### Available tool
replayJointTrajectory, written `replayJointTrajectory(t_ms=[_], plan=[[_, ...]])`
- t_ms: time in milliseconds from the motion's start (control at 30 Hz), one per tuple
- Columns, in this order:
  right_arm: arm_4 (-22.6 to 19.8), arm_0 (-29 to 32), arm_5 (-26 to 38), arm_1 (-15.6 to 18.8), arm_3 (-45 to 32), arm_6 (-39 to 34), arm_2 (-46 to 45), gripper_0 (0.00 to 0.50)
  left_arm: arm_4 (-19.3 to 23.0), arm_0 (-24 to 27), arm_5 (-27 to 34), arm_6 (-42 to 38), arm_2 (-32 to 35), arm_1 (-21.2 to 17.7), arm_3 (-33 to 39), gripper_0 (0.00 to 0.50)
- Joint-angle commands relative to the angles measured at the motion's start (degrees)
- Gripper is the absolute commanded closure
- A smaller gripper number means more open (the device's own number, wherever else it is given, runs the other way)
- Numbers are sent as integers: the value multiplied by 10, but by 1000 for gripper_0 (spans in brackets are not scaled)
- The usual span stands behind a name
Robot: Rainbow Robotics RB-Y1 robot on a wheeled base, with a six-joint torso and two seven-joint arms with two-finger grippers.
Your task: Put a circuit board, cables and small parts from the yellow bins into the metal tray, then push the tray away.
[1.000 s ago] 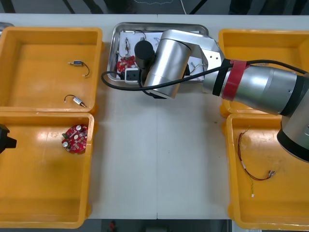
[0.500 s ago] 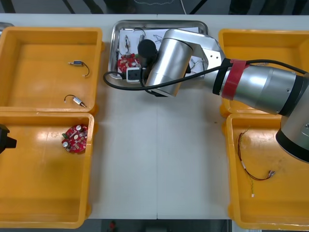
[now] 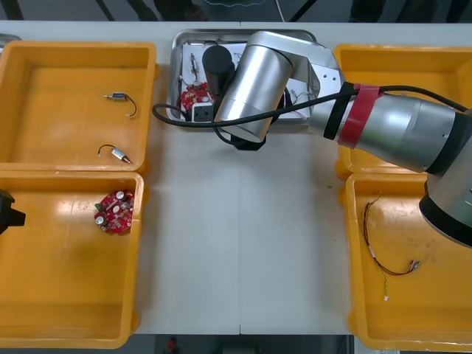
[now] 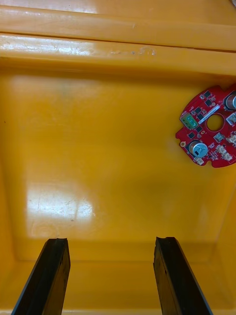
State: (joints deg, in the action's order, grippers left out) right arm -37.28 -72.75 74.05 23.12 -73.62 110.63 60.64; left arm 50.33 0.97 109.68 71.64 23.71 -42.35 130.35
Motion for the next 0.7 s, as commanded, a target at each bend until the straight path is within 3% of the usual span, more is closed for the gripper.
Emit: replayJointTrajectory(t_ms=[33, 433, 567, 700], plan=[[12, 31, 48, -10, -80, 10, -84, 0, 4, -12, 3, 59, -1, -20, 17, 0], [45, 200, 269, -10, -329, -19, -266, 0, 4, -12, 3, 59, -1, -20, 17, 0], [57, 263, 359, -10, -420, -85, -321, 0, 4, -12, 3, 59, -1, -20, 17, 0], [77, 310, 359, -4, -506, -151, -357, 0, 4, -12, 3, 59, -1, -20, 17, 0]])
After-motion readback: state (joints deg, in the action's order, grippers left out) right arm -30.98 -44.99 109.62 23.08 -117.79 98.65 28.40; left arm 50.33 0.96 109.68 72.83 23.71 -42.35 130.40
